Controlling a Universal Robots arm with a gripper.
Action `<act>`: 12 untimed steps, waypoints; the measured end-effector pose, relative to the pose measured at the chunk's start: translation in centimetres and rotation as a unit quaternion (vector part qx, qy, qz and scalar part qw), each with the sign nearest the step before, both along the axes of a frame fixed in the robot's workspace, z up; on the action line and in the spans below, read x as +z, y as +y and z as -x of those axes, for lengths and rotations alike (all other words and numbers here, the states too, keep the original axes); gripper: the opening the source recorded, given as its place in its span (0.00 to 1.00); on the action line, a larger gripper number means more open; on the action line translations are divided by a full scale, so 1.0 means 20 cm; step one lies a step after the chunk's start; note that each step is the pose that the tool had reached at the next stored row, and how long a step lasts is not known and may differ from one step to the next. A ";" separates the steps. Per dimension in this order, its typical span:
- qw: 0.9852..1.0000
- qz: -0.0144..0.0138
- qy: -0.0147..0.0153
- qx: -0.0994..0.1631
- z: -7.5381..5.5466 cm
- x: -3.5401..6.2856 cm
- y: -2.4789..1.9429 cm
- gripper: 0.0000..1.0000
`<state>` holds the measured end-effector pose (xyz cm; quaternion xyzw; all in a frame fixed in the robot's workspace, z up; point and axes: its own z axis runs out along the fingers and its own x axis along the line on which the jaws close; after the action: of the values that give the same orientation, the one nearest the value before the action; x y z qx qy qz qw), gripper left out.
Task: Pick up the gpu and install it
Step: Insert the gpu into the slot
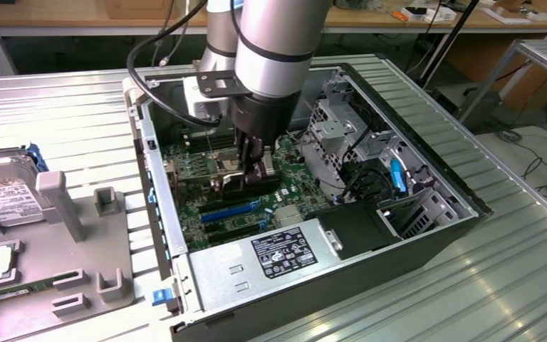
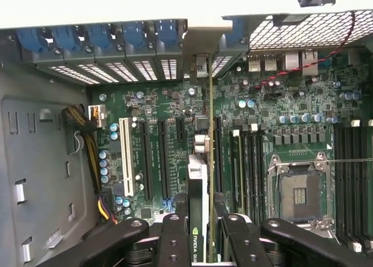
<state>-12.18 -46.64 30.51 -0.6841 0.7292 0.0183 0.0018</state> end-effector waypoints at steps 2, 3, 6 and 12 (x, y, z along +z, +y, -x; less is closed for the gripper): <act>1.000 0.000 0.000 0.000 0.00 -0.006 0.002 0.27; 1.000 0.000 0.000 0.000 0.00 -0.012 0.003 0.27; 1.000 -0.001 0.000 0.000 0.00 -0.025 0.006 0.27; 1.000 -0.003 0.000 0.000 0.00 -0.055 0.011 0.27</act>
<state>-12.18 -46.43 29.41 -0.6842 0.7290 0.0205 0.0039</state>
